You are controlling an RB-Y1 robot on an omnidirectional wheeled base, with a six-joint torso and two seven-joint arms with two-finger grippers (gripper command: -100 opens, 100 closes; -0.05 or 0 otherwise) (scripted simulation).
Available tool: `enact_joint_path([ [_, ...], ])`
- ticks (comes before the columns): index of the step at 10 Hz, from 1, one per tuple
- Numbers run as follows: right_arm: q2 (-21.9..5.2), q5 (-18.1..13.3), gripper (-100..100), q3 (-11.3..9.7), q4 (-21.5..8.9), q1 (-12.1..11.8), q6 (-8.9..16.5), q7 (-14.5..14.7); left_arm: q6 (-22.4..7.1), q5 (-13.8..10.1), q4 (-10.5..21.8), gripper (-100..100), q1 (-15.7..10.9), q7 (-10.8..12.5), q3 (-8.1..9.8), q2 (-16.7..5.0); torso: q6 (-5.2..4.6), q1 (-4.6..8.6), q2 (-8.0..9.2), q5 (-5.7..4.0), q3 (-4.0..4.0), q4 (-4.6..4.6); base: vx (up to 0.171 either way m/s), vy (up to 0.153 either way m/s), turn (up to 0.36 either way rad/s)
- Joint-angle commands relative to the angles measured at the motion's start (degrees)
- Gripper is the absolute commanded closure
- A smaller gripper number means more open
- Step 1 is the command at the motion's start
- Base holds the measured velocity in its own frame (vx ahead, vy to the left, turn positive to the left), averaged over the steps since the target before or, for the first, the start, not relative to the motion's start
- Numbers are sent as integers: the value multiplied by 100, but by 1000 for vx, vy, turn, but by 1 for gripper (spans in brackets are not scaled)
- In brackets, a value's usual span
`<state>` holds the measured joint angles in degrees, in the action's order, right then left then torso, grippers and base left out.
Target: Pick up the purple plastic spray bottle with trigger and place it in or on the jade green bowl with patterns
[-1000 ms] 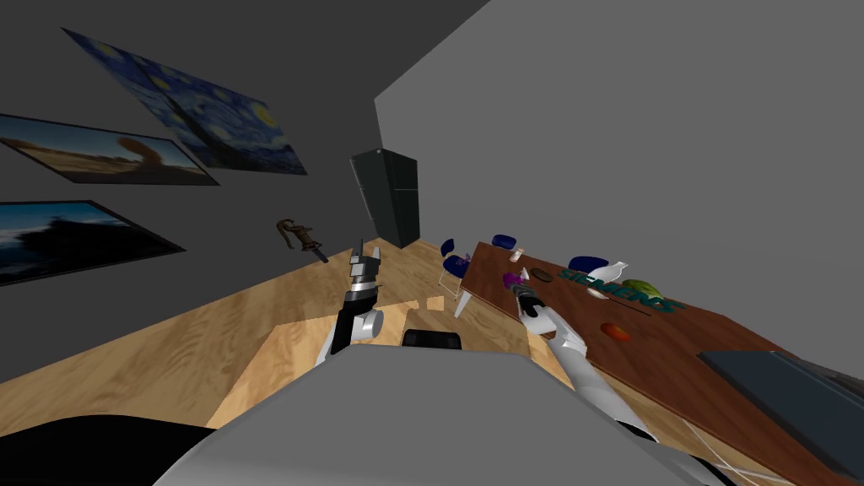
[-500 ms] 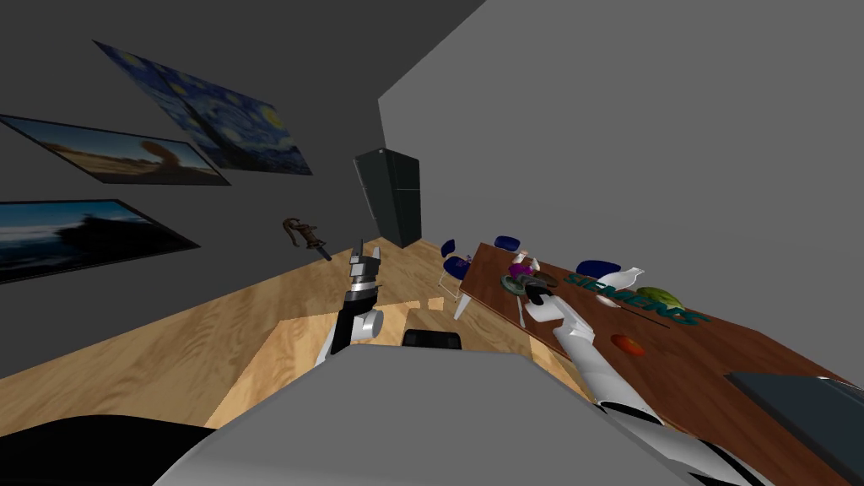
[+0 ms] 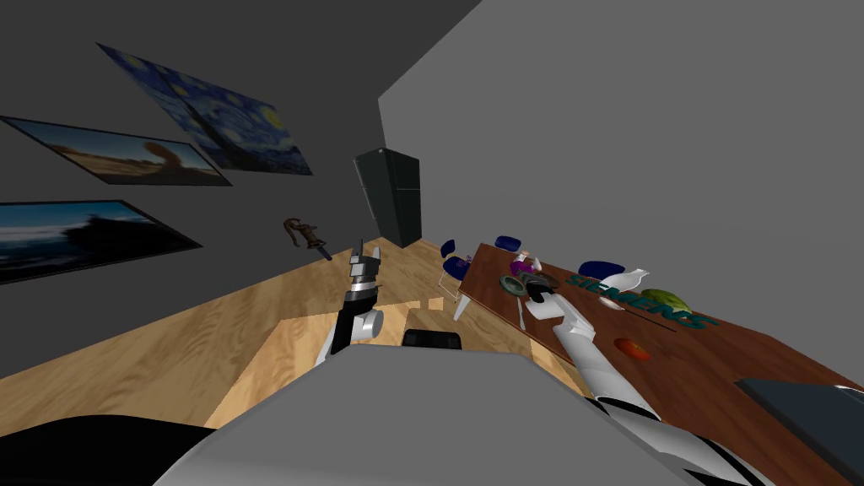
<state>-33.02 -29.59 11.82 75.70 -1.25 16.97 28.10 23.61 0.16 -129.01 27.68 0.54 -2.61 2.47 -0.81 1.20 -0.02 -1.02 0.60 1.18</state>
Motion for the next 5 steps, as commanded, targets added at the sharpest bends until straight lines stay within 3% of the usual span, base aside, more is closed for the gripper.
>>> enact_joint_path([
  [1, 0, 0, -100, 0, 0, 0, 0, 0, 0, 0, 0, 0, 0, 0, 0, 0, 0, 0, 0, 0, 0, 0, 0, 0, 0],
  [2, 0, 0, -100, 0, 0, 0, 0, 0, 0, 0, 0, 0, 0, 0, 0, 0, 0, 0, 0, 0, 0, 0, 0, 0, 0],
  [3, 0, 0, 0, 0, 0, 0, 0, 0, 0, 0, 0, 0, 0, 0, 0, 0, 0, -1, 1, 0, 0, 0, 0, 0, 0],
  [4, -240, 233, -100, -61, 120, 63, 253, 39, 0, 0, 0, 0, 0, 0, 0, 0, 0, -1, 1, 0, 0, 0, -47, 13, 127],
  [5, -360, 350, -100, -91, 180, 95, 380, 59, 0, 0, 0, 0, -1, 0, -1, 0, 4, -5, 14, 2, -8, -3, -87, 22, 131],
])
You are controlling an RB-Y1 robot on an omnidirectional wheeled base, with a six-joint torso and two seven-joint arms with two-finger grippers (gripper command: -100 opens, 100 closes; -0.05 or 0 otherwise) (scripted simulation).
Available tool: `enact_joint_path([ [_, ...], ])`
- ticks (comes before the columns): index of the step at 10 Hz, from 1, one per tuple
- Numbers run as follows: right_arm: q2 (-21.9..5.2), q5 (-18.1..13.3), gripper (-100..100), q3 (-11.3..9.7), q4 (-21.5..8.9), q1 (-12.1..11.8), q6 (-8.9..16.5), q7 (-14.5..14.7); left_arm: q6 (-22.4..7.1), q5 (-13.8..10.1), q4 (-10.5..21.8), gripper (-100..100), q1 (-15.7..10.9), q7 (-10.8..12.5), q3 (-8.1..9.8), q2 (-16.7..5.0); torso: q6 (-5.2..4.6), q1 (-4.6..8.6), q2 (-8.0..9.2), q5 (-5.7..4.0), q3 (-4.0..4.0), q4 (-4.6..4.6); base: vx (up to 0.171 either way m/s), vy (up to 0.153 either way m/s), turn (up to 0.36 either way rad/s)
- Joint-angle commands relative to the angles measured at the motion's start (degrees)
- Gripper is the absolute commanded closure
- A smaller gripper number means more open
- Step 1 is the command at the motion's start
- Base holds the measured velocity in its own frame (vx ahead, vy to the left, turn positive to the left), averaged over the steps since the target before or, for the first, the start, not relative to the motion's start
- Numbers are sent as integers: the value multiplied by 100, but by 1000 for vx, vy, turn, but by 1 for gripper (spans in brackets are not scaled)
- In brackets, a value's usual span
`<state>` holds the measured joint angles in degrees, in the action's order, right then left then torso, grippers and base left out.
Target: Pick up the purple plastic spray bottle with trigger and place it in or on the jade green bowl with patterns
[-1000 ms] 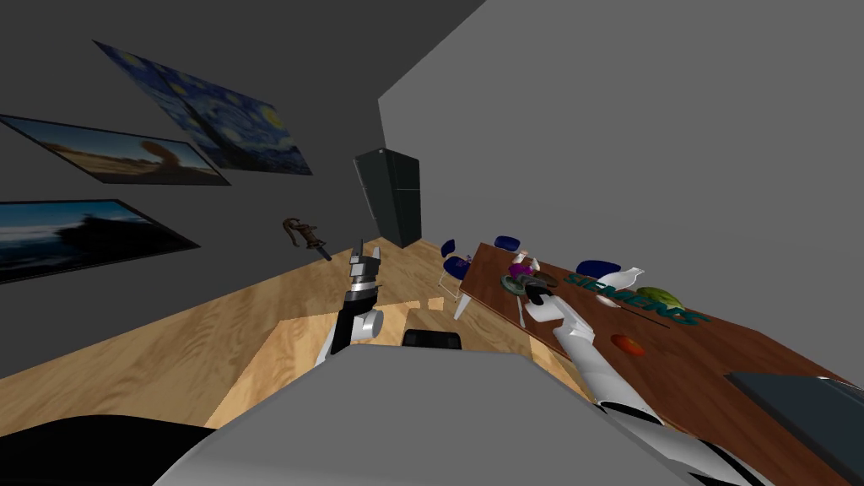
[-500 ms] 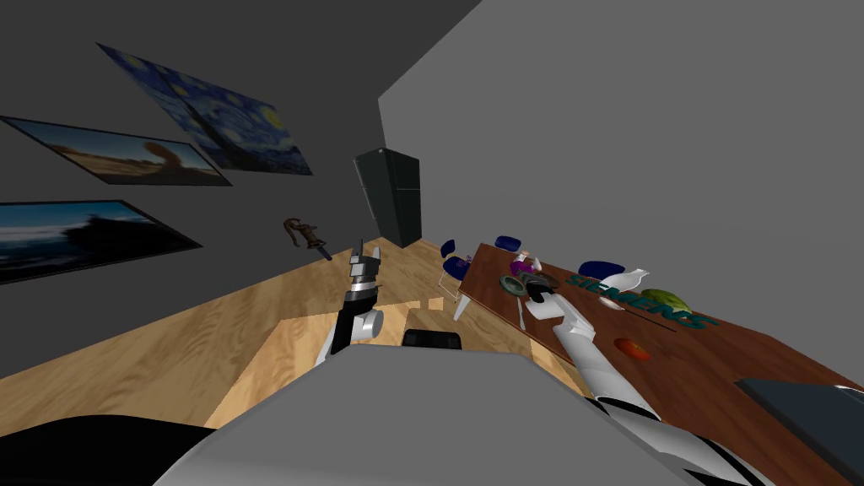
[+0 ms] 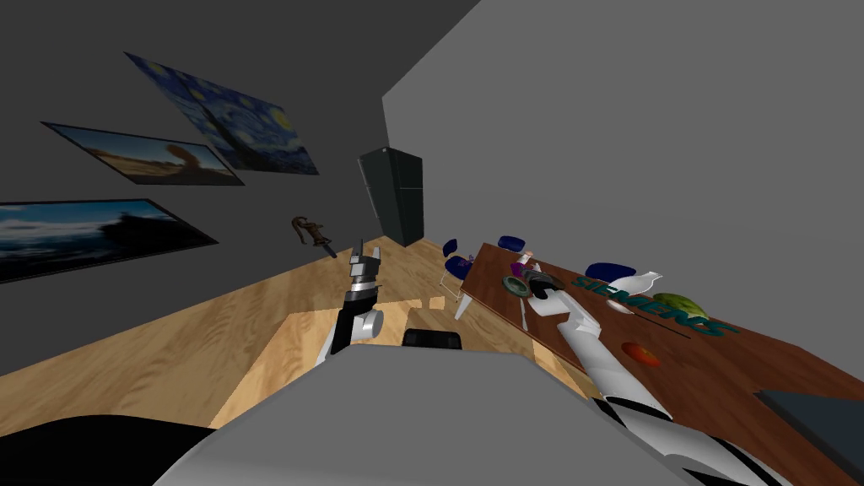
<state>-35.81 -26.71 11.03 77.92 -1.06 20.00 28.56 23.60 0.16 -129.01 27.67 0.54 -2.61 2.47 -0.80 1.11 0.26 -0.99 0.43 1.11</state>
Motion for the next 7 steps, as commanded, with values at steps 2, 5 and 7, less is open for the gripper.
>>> enact_joint_path([
  [2, -320, 296, -100, -73, 77, 139, 331, 52, 0, 0, 0, 0, 0, 0, 0, 0, -1, 0, 8, 0, -5, -2, -93, 27, 74],
  [5, -681, 646, -100, -164, 257, 234, 710, 111, 0, 0, 0, 0, 0, 0, 0, 0, 0, 1, -1, 0, 0, 0, -70, 21, 90],
  [7, -921, 880, -100, -224, 377, 297, 964, 150, 0, 0, 0, 0, 0, 0, 0, 0, -1, 2, 0, -1, -1, 0, -64, 20, 78],
])
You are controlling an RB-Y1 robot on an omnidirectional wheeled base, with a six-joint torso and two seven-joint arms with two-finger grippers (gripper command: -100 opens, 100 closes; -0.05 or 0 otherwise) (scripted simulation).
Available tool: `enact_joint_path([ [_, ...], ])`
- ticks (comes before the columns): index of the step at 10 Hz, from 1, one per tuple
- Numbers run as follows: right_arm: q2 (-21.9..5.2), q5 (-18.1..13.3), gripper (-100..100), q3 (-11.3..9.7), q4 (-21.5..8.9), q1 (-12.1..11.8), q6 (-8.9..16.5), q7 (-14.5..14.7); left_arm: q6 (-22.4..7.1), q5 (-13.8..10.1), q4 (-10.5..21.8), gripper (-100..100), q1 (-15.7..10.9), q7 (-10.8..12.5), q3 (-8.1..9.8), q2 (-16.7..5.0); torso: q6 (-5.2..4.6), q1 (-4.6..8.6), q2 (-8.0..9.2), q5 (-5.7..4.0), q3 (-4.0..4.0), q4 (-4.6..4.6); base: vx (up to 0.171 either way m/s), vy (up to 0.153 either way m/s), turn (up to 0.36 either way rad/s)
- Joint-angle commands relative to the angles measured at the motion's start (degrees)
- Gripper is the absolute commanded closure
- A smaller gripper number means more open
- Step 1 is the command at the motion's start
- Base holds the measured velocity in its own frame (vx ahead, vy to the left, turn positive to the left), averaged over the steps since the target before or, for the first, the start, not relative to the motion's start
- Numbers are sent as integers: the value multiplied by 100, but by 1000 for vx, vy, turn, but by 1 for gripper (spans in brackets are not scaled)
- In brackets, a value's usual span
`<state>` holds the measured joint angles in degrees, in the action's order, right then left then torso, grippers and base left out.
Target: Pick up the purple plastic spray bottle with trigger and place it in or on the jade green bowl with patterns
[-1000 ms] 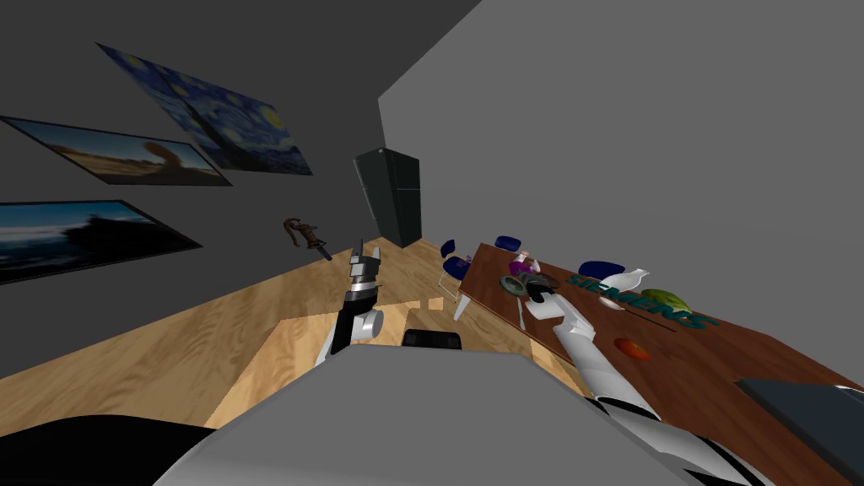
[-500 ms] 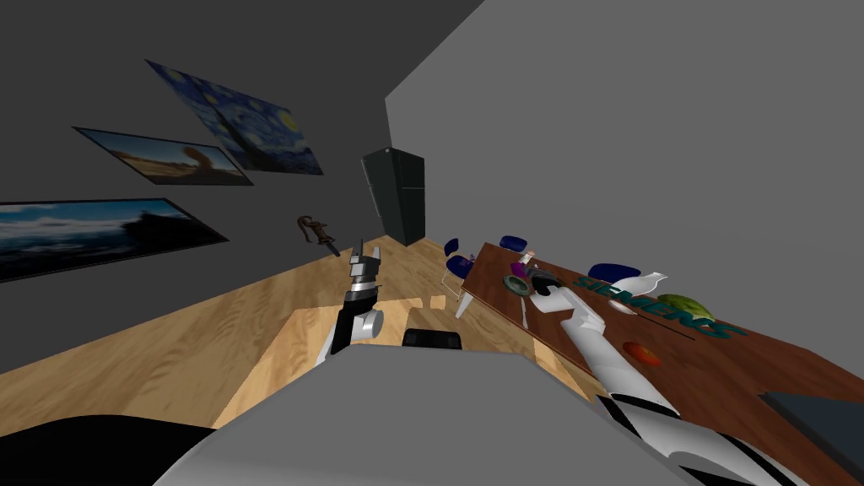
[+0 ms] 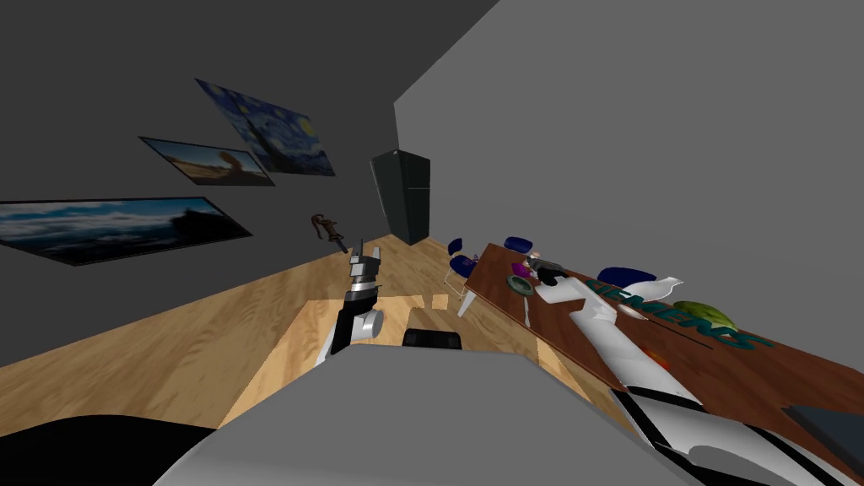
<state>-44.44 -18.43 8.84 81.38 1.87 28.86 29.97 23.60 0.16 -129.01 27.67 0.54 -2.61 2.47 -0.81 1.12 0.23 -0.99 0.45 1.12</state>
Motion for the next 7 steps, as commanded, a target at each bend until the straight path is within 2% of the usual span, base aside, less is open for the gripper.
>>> enact_joint_path([
  [1, 0, 0, -100, 0, 0, 0, 0, 0, 0, 0, 0, 0, 0, 0, 0, 0, 0, 0, 0, 0, 0, 0, -25, 8, 12],
  [2, -16, 19, 0, -7, 7, 10, 39, 9, 0, 0, 0, 0, 1, 0, 0, 0, -3, 5, -10, -2, 6, 3, 0, 0, 0],
  [7, -14, 17, 0, -6, 7, 9, 35, 8, 0, 0, 0, 0, 1, 0, 0, 0, -2, 9, -24, -4, 14, 6, 0, 0, 0],
])
